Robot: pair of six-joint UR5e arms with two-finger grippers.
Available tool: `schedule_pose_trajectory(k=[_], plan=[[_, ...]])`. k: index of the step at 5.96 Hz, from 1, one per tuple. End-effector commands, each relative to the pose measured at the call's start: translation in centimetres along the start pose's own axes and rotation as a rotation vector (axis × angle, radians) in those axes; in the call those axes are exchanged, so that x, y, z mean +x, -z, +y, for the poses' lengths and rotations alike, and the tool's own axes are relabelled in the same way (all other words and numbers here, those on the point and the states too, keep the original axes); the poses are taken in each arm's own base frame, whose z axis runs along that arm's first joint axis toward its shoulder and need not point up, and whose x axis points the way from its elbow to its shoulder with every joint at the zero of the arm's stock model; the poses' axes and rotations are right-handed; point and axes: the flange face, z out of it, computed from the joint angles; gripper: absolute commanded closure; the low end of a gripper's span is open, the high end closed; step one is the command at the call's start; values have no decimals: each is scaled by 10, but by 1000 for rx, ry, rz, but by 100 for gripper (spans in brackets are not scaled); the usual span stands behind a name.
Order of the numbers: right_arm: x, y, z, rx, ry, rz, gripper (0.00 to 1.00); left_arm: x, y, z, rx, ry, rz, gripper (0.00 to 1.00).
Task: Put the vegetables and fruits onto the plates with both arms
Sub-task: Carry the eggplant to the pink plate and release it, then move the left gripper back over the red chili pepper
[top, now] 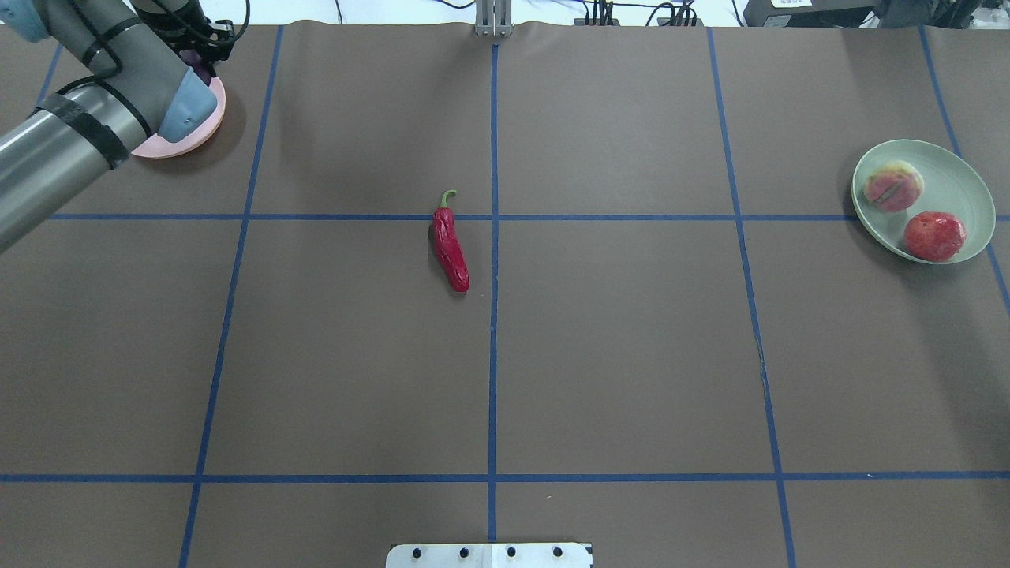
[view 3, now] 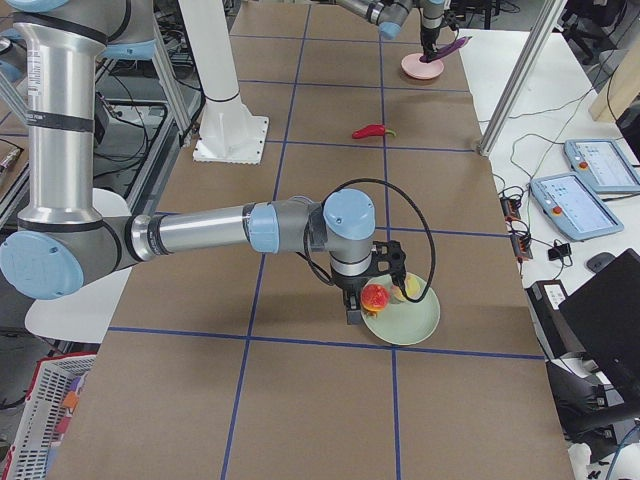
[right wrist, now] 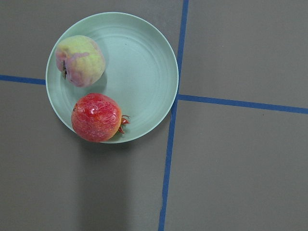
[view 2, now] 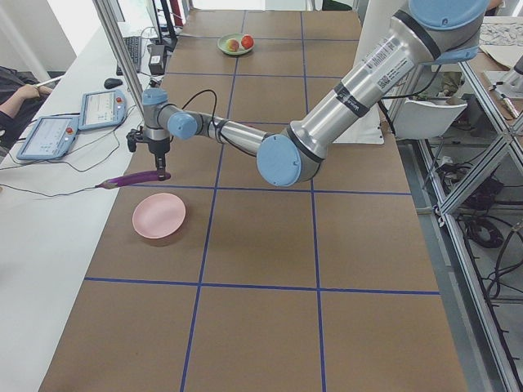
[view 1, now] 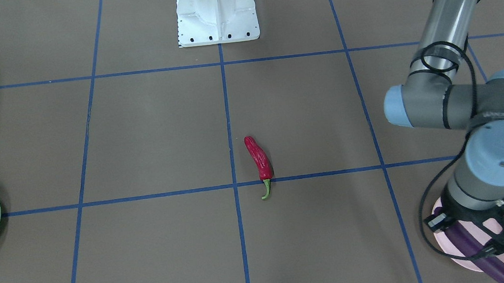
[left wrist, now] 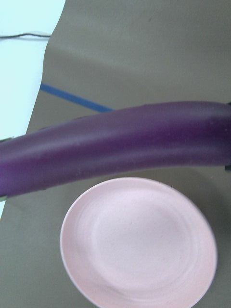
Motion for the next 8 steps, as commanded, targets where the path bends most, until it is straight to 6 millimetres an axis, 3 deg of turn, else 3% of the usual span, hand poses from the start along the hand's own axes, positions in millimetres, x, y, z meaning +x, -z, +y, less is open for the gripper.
schedule_pose_trajectory(k=[1,2,3,4,6,7,8], plan=[[-1,0,-2,1,3,0,0,-70,-77,4,-3,-104,0,88],[-1,0,-2,1,3,0,0,-52,-97,34,-20,-155,8,51],[-2,0,-2,0,4,-2,0,-40,-98,58,-13,-197,35,30],[-2,0,-2,1,5,-2,0,-37,-84,64,-3,-209,61,0],[-2,0,-2,1,5,-2,0,-10,-35,64,-46,-207,126,0],[-2,0,-2,1,5,-2,0,15,8,68,-43,-198,132,0],[-3,0,-3,0,6,-3,0,44,38,87,-21,-236,182,0]])
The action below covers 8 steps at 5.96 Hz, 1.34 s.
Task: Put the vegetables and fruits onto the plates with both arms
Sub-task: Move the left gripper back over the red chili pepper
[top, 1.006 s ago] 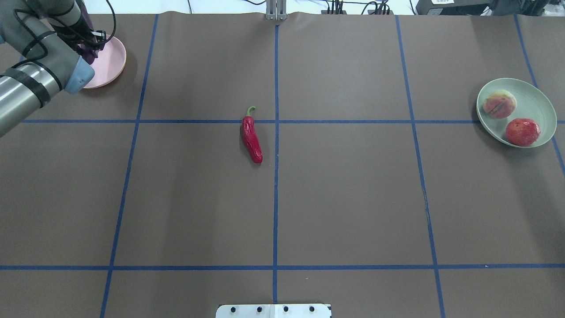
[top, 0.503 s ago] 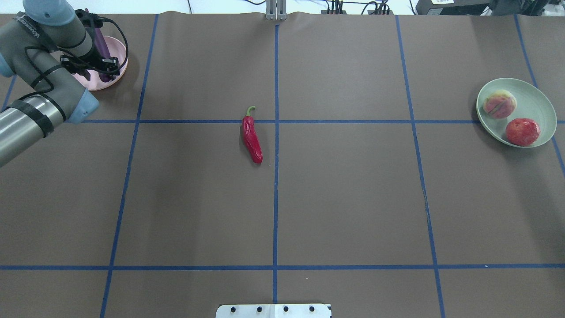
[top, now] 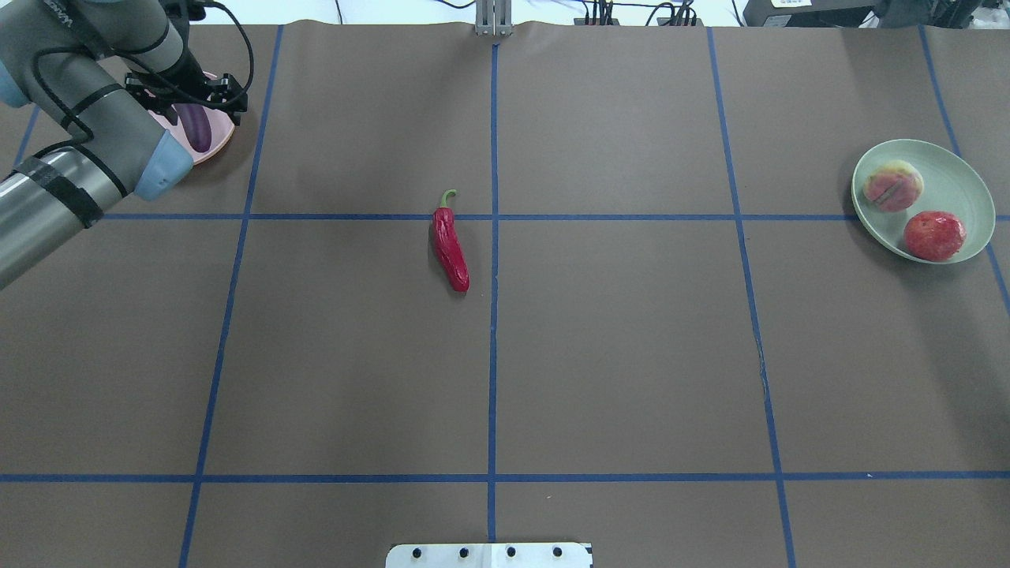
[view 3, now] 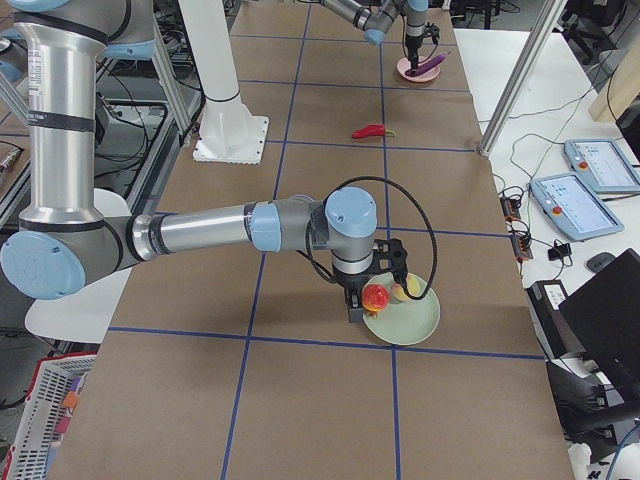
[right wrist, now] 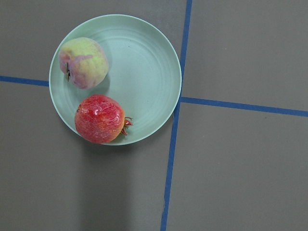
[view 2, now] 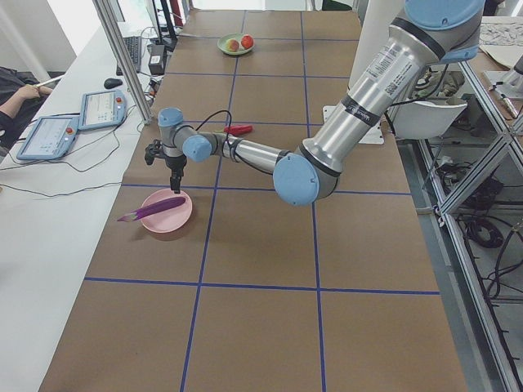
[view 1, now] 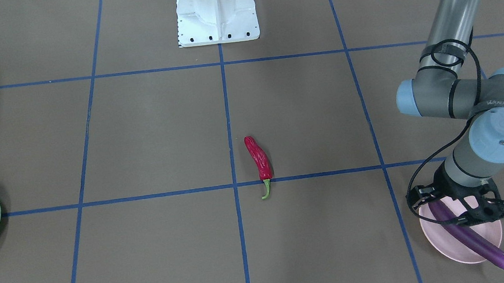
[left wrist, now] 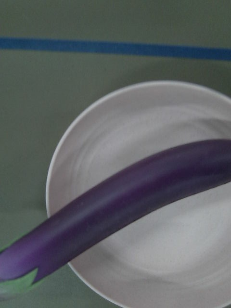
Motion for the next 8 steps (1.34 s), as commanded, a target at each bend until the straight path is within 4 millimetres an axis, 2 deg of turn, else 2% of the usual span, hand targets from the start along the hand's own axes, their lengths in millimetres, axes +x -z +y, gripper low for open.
schedule_pose_trajectory(k=[1,2,3,4,6,7,8], plan=[[0,0,0,-1,1,-1,0,119,14,49,-24,-45,83,0],[0,0,0,-1,1,-1,0,213,24,82,-49,-24,142,0],[0,0,0,-1,1,-1,0,278,22,128,-90,81,170,0],[0,0,0,-1,2,0,0,307,18,140,-88,103,161,0],[0,0,0,-1,1,0,0,316,-2,145,-112,107,135,0],[0,0,0,-2,1,-1,0,332,-1,155,-123,99,139,0],[0,0,0,-2,0,-1,0,342,-6,167,-139,116,137,14]])
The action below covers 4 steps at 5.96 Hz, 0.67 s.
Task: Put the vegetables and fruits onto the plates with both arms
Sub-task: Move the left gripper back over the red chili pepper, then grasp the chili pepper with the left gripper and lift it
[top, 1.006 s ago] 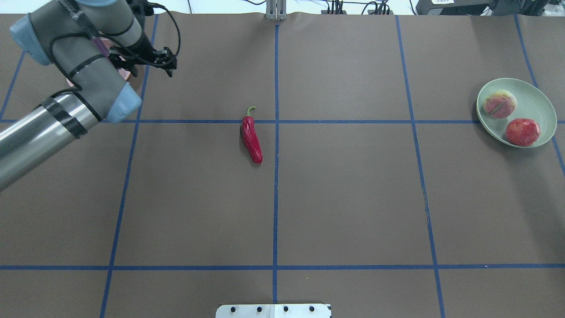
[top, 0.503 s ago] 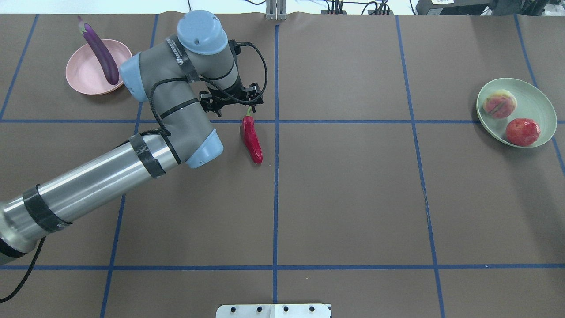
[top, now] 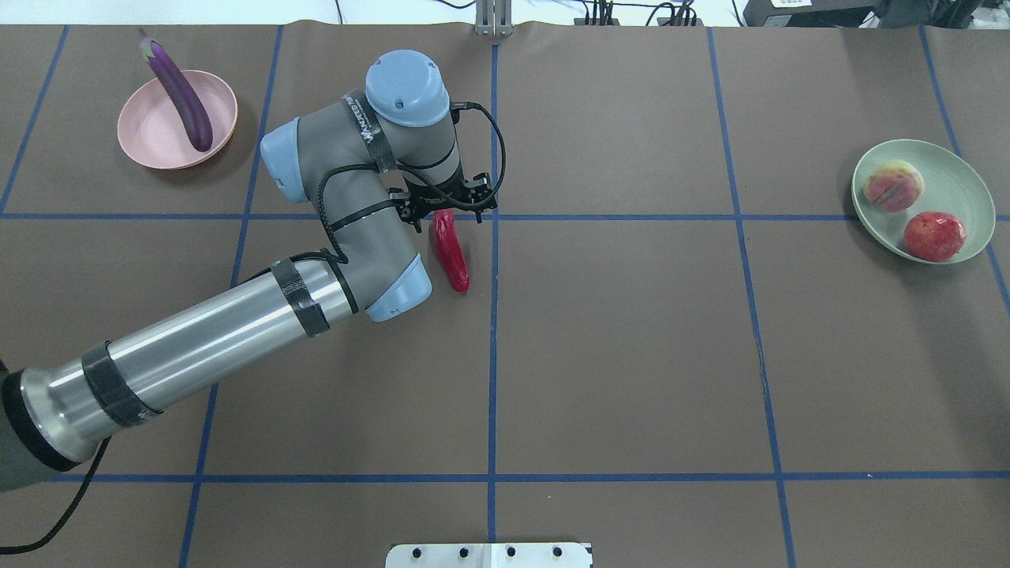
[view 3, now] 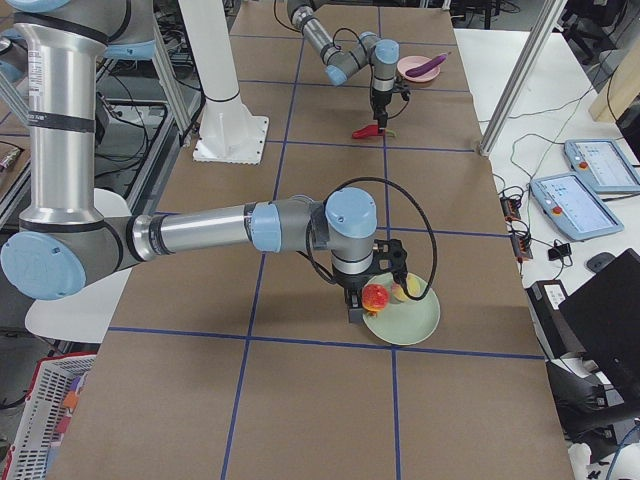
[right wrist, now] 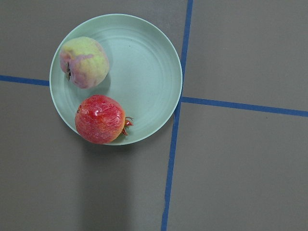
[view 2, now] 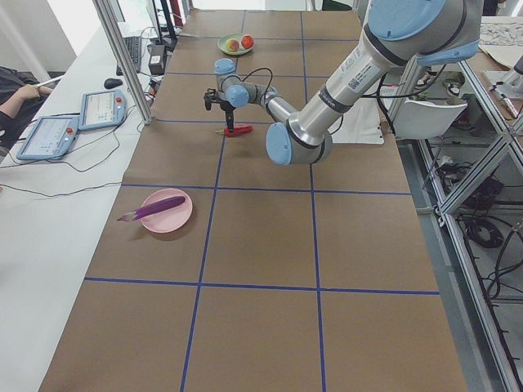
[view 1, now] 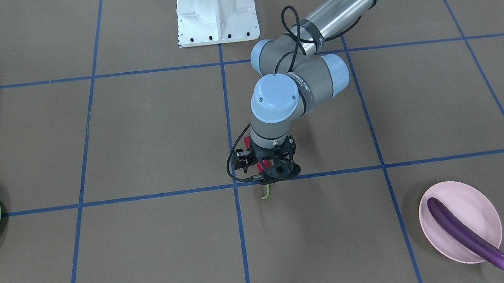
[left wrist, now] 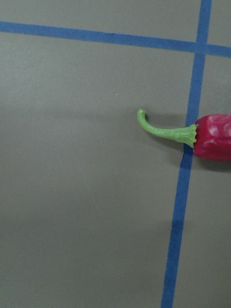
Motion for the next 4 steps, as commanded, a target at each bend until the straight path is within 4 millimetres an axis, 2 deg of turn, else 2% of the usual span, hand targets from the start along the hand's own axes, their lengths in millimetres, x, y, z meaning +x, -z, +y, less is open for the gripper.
schedule_pose_trajectory(k=[1,2,3,4], plan=[[0,0,0,1,0,0,0,9,-12,17,-20,5,-7,17],[0,0,0,0,-1,-2,0,4,-15,15,-18,5,-16,18],[0,0,0,0,-1,-2,0,2,-19,14,-10,5,-26,24],[-1,1,0,2,1,-2,0,-1,-21,12,-9,10,-34,51]])
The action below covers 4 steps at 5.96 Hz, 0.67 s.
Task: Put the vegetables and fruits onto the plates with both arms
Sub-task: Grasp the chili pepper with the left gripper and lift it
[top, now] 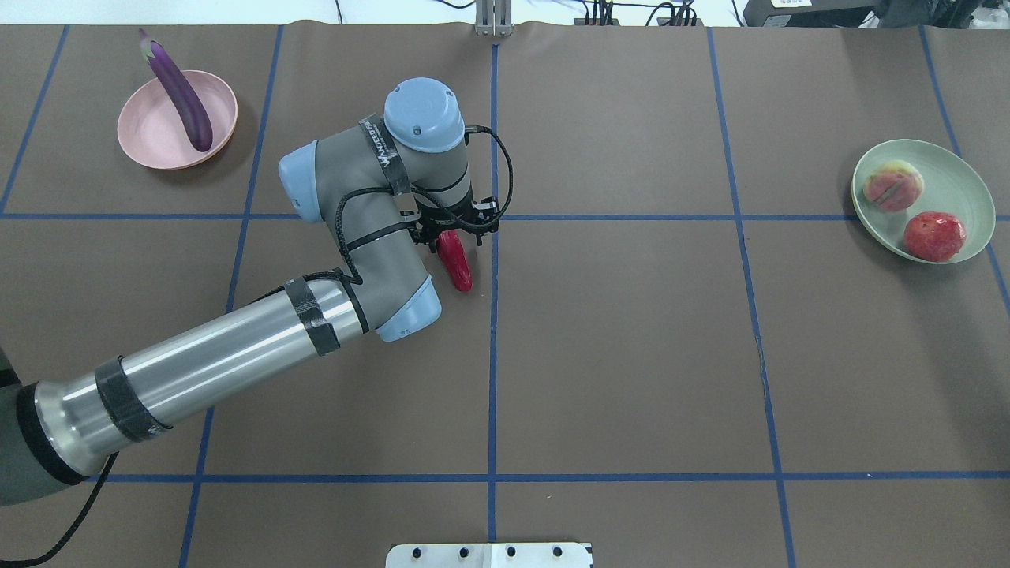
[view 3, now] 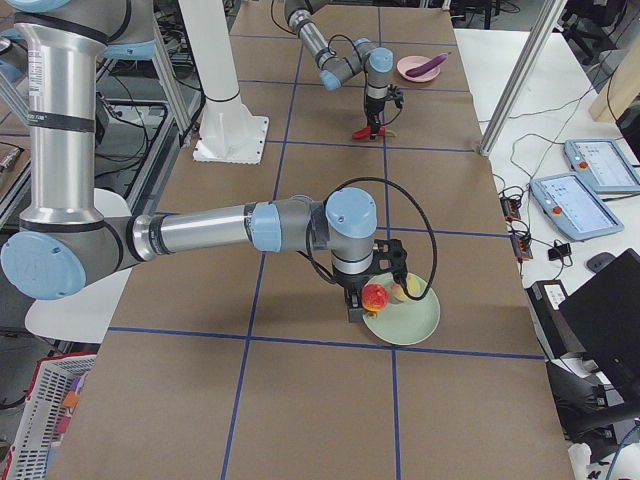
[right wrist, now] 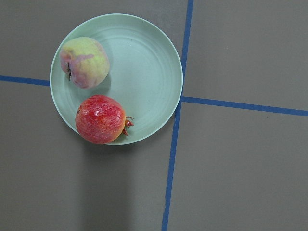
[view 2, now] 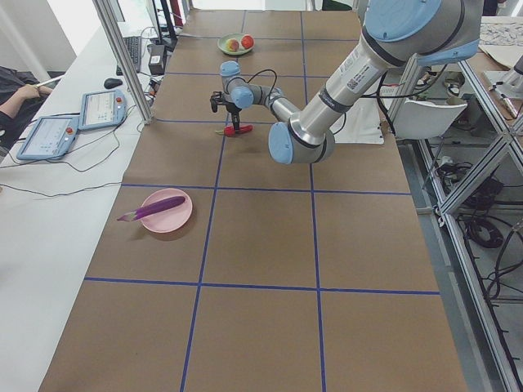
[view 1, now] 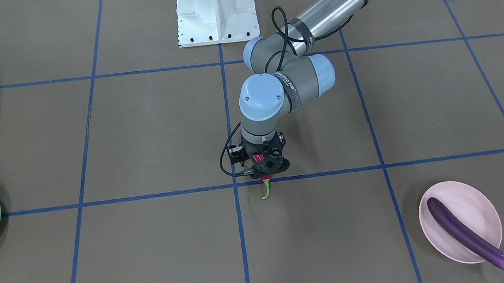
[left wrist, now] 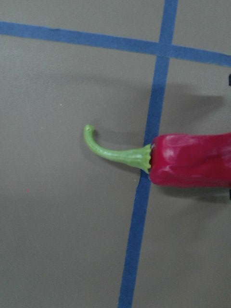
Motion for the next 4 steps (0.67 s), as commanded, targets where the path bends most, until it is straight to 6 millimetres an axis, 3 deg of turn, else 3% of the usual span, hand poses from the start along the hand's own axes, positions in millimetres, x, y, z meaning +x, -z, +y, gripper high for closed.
schedule_pose_trajectory(k=[1,2,3,4], plan=[[-1,0,-1,2,4,0,0,-5,1,-7,20,12,-26,100],[-1,0,-1,2,4,0,0,-10,8,-19,70,14,-48,100],[-3,-1,-2,-3,6,-1,0,-24,35,-48,88,-66,-64,100],[-3,-2,-2,-3,8,-1,0,-60,69,-96,108,-193,-129,100]])
